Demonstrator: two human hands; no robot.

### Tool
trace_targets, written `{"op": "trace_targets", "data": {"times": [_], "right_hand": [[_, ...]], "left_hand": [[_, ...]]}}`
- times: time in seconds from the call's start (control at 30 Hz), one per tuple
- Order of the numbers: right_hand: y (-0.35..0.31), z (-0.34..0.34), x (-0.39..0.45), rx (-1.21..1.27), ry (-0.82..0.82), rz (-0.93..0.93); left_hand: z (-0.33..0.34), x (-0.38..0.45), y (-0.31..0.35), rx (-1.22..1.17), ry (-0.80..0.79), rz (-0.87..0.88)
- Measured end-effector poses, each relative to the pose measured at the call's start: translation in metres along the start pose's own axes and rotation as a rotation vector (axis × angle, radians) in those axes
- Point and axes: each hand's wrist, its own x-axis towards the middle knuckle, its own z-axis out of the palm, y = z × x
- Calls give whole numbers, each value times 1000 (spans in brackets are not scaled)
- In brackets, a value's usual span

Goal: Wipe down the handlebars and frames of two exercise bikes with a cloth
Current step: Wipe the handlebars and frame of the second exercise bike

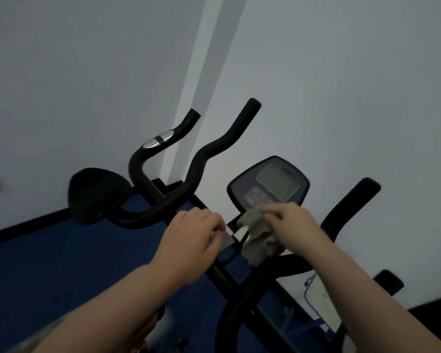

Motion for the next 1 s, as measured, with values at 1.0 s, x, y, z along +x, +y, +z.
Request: {"op": "trace_targets", "data": {"times": [1.0], "right_hand": [[12, 56, 95, -527, -173, -301]], "left_hand": [[17, 29, -6, 62, -418, -52]]}}
